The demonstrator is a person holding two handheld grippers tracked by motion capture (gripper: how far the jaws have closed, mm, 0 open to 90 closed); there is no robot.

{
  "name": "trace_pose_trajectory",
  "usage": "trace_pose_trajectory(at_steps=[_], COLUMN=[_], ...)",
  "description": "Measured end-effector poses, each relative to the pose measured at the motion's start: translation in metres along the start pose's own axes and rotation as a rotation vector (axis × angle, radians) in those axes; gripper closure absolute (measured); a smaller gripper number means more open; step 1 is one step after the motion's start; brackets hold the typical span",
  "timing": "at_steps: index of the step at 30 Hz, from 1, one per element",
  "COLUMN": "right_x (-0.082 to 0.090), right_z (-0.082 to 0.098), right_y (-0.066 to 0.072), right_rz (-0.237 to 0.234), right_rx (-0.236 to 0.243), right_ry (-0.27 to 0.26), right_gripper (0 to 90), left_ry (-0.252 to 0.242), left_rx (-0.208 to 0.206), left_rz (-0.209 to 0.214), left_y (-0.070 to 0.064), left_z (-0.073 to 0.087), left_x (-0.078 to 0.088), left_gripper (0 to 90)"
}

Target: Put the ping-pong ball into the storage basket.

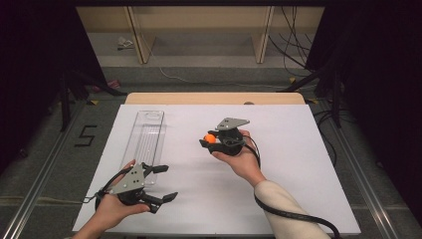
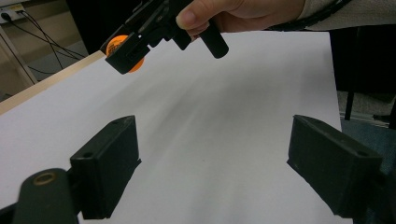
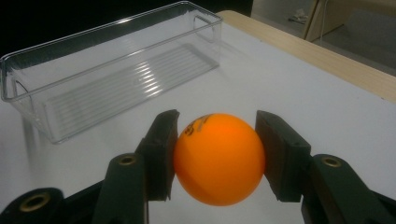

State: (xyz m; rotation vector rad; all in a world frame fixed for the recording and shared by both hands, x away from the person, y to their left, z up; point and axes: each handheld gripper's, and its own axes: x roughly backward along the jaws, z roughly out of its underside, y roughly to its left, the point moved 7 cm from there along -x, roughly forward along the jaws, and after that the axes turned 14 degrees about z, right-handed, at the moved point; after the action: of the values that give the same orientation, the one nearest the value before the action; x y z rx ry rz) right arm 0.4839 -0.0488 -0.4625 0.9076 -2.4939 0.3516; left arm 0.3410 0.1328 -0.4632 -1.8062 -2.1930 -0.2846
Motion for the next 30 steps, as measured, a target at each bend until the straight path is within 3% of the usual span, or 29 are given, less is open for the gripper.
trace_pose_trajectory(at_steps=[30], right_x=[-0.010], right_z=[-0.016], right_y=[0.019], right_rz=[-0.030], right_rx=[0.030], right_ry=[0.010], right_gripper=[51.4], left_ry=[0.001], left_rx=[-0.003], left_rz=[0.007], left_y=[-0.001], left_z=[0.000], left_x=[-0.001], left_gripper=[15.8])
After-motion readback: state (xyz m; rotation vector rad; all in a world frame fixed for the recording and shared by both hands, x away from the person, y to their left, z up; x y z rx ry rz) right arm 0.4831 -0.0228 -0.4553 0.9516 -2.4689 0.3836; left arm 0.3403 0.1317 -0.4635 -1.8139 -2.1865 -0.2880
